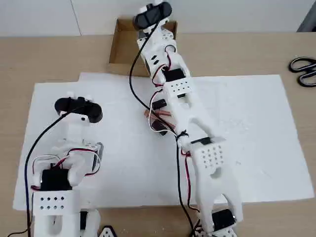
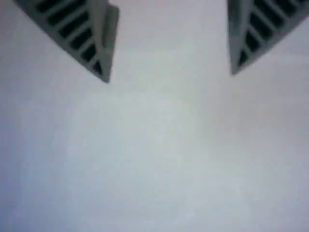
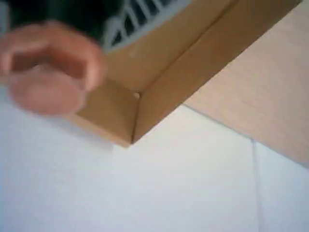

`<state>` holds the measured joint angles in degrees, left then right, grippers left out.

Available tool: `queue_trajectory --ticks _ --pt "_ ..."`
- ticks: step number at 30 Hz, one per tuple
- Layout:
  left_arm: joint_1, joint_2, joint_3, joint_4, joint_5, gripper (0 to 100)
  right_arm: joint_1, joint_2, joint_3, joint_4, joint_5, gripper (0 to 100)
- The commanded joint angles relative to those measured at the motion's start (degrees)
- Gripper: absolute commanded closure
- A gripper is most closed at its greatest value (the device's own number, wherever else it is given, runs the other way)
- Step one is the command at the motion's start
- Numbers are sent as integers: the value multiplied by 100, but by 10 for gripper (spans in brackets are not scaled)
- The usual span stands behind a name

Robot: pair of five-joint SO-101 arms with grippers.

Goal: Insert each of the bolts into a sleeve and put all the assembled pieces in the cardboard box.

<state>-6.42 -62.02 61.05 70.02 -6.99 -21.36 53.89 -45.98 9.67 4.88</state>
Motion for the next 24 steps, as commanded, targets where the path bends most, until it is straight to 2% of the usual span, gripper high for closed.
queue_trajectory --ticks 1,7,14,20,24 --pt "-44 -70 -22 -9 -18 847 -4 541 -1319 -154 53 992" --pt "-18 -70 -22 -18 -18 847 -48 1675 -2409 -145 53 990" --pt "-18 -70 -22 -18 -9 847 -66 2325 -3103 -136 53 983" --pt "-9 -70 -22 -18 -9 847 -66 2475 -3112 22 53 875" --pt "-9 -70 -22 -18 -9 847 -66 2475 -3138 145 53 864"
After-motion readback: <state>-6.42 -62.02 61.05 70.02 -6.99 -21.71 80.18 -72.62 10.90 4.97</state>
